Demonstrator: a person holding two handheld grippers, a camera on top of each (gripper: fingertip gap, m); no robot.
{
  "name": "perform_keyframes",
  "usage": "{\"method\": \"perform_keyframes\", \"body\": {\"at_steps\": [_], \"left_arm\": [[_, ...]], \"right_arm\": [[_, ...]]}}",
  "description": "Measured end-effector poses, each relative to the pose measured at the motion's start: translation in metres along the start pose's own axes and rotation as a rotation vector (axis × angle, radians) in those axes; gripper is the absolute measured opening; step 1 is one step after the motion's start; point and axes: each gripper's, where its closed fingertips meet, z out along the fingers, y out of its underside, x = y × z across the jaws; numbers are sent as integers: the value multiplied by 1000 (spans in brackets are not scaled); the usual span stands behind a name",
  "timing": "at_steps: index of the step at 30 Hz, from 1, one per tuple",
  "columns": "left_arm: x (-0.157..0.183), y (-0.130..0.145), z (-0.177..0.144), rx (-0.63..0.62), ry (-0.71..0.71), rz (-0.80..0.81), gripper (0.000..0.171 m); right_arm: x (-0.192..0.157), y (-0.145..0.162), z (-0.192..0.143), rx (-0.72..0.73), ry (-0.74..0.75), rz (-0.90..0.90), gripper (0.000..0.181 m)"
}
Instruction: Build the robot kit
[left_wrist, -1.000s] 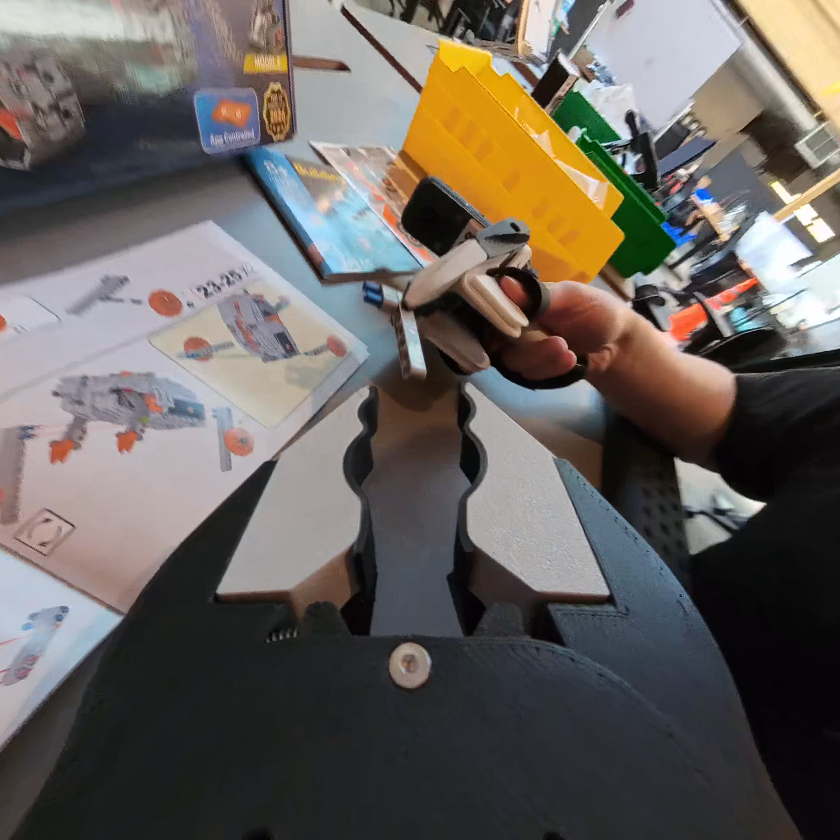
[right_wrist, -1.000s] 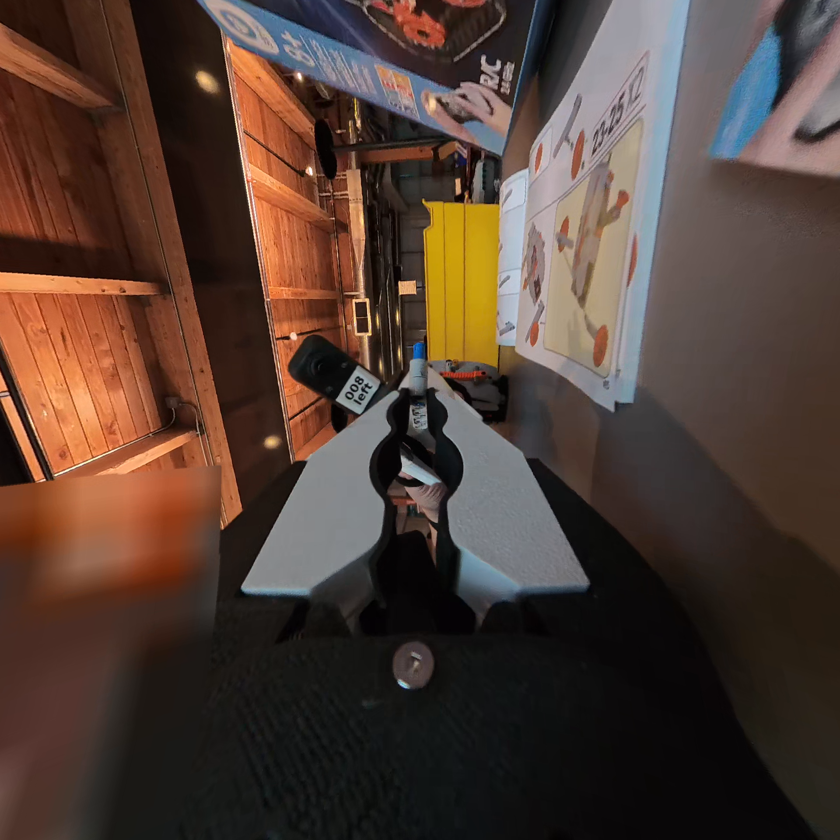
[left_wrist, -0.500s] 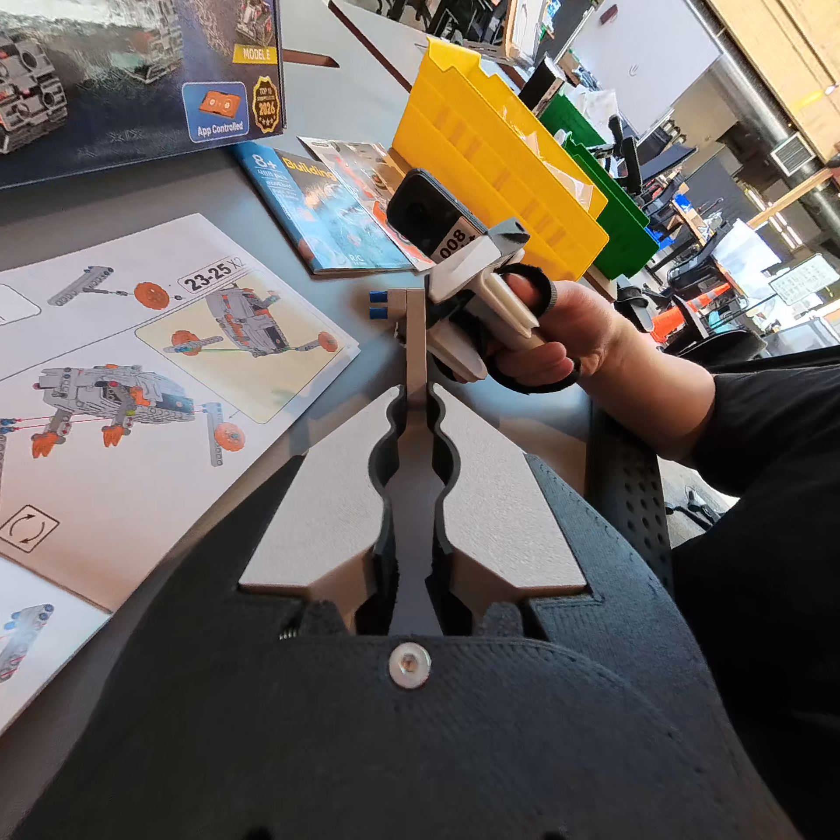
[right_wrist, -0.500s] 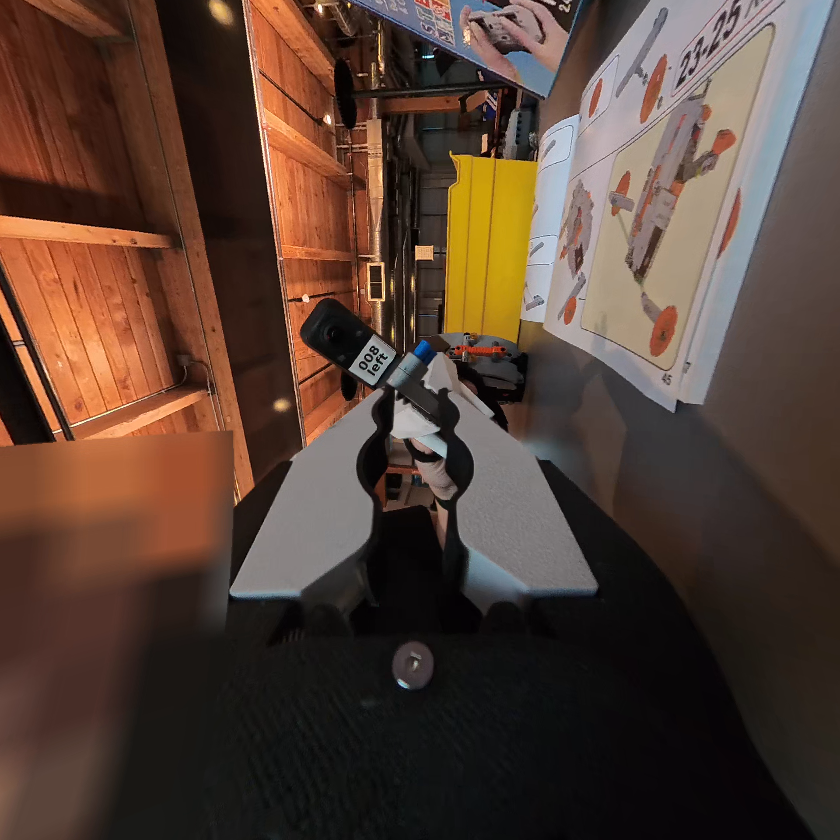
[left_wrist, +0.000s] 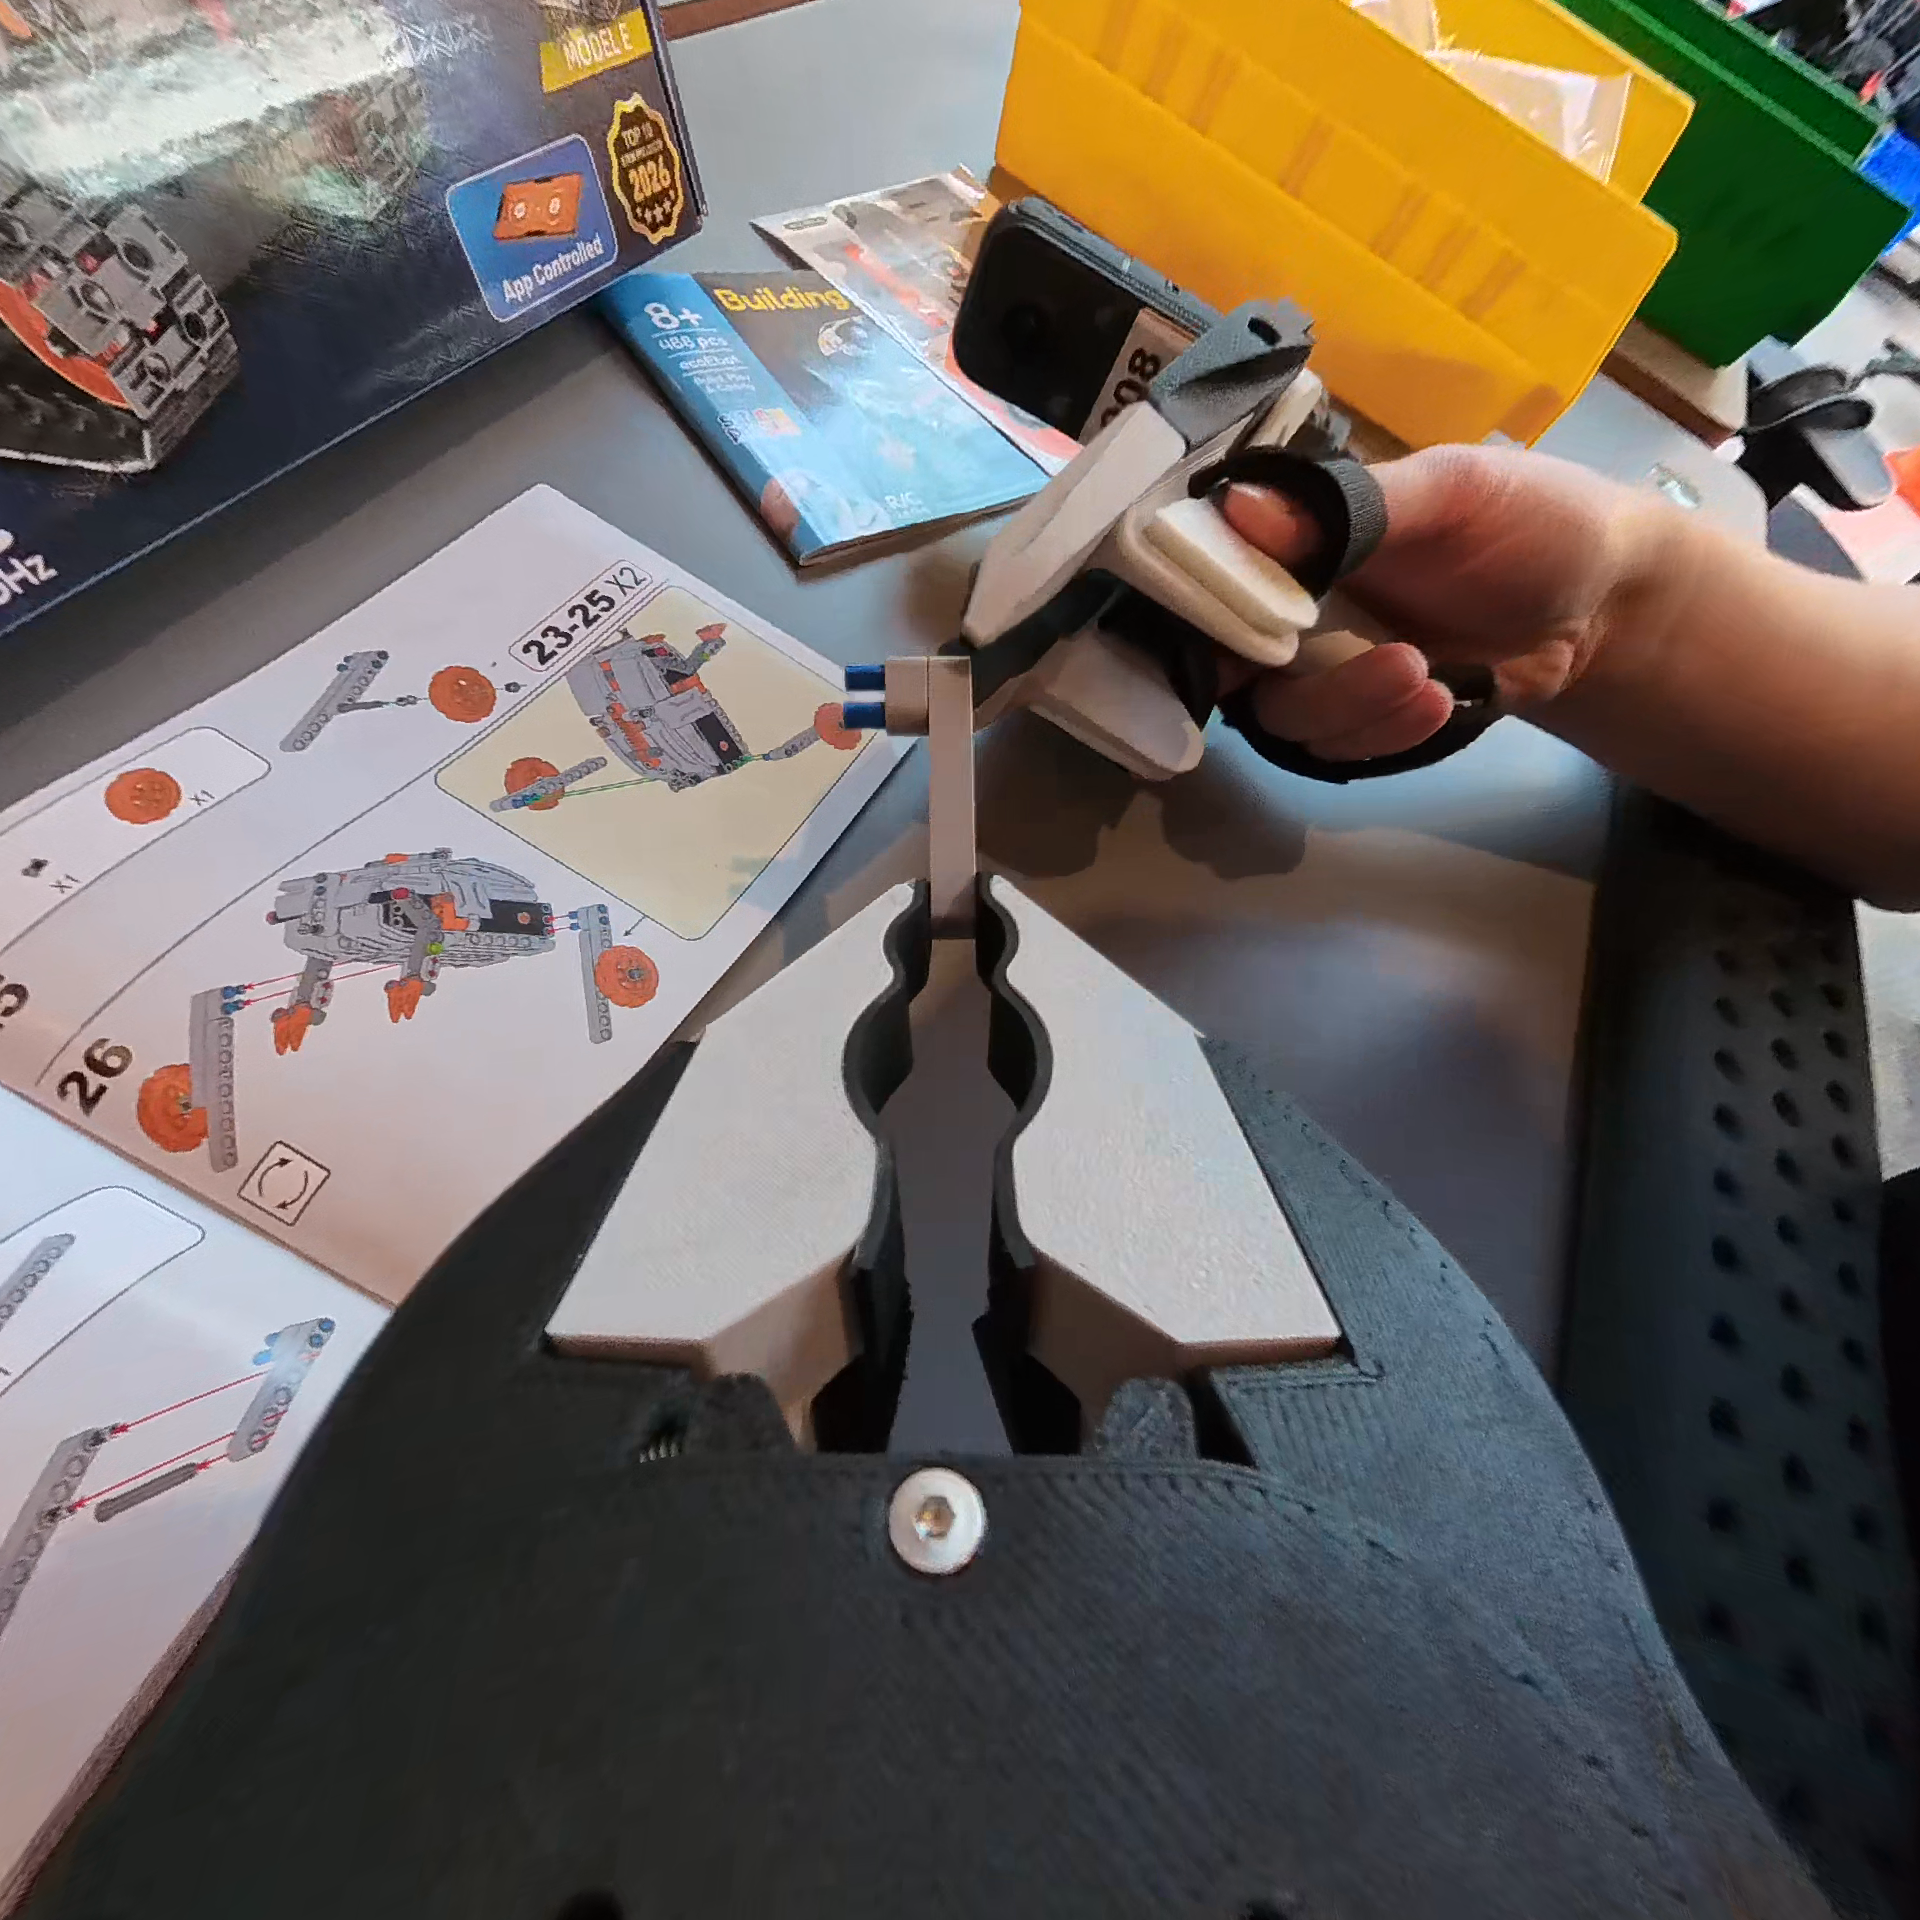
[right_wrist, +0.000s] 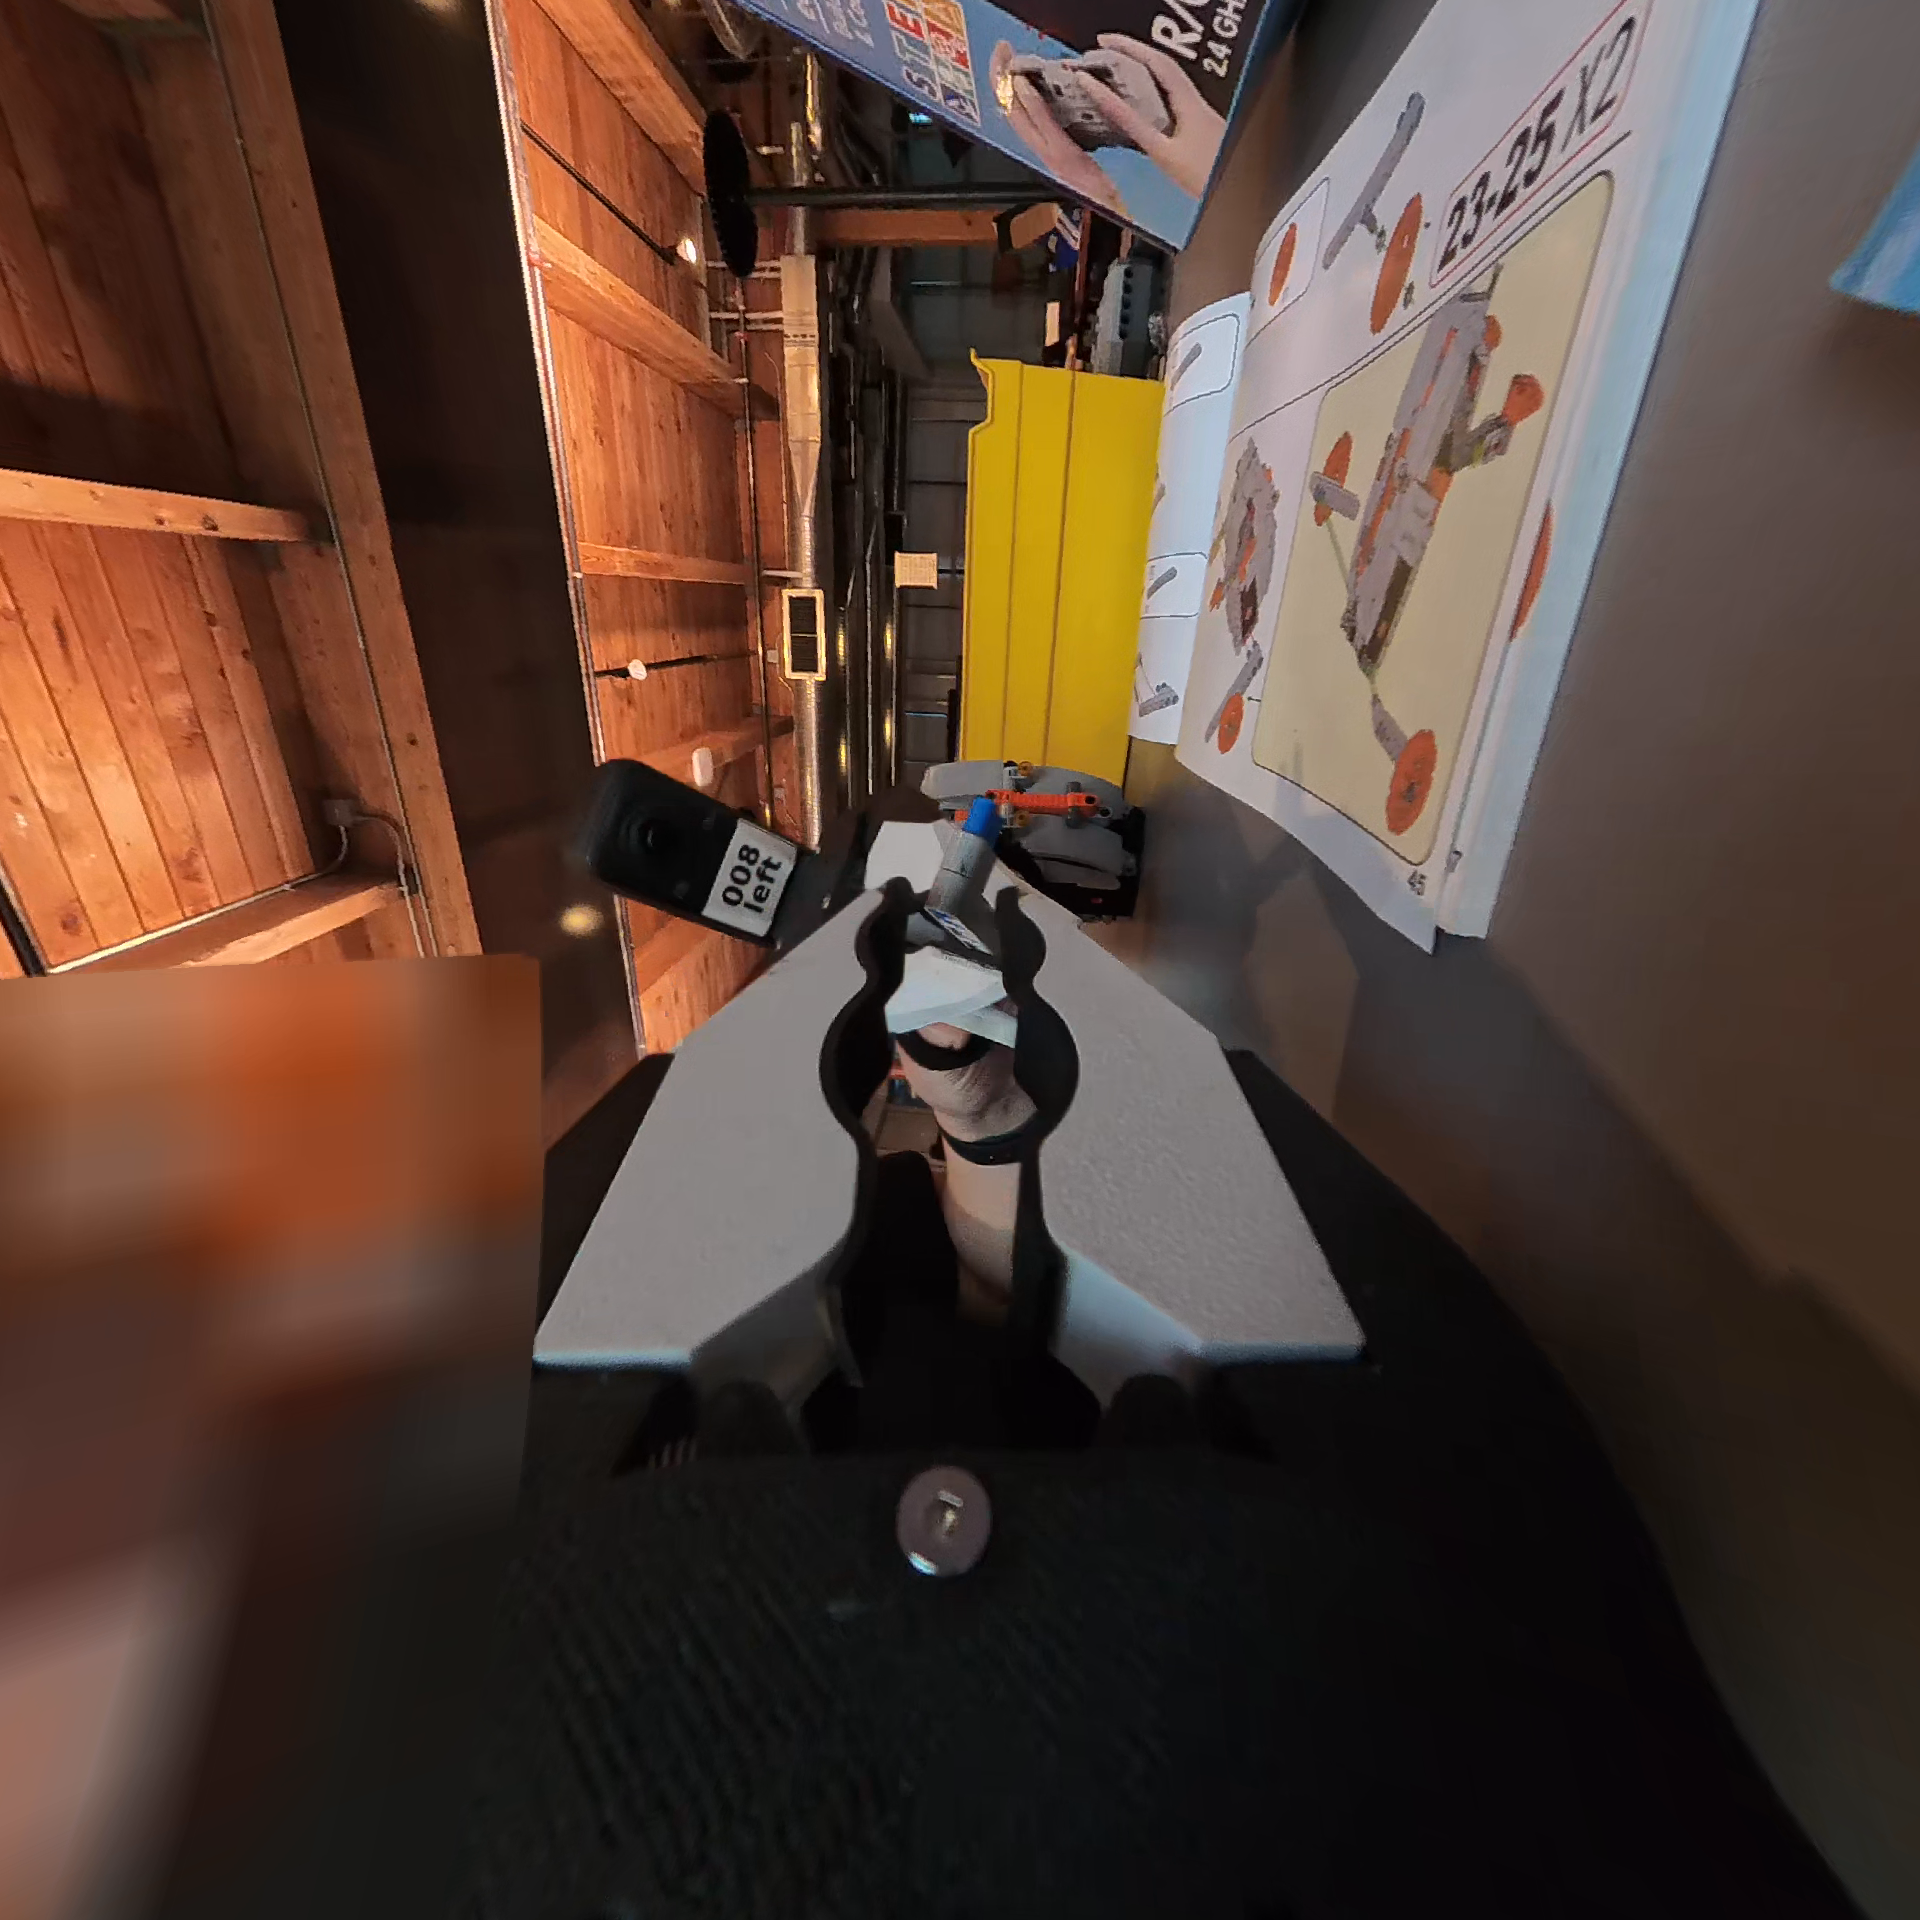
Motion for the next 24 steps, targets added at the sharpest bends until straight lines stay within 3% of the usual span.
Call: {"method": "perform_keyframes", "body": {"at_steps": [6,9,12,16,20,24], "left_arm": [[3,3,2,-16,19,14,7],[16,-2,-2,14,157,-79,10],[28,-23,-16,132,296,-180,12],[23,-20,-19,110,332,-266,26],[29,-14,-14,76,404,-339,25],[46,-16,-17,70,548,-405,12]], "right_arm": [[3,4,2,-42,23,-59,7],[-6,4,2,-71,-16,-114,6],[-27,7,1,-107,-97,-228,5],[-29,12,0,-157,-24,-432,5],[-36,17,2,-175,-72,-449,5],[-38,22,5,-191,-94,-474,4]]}}
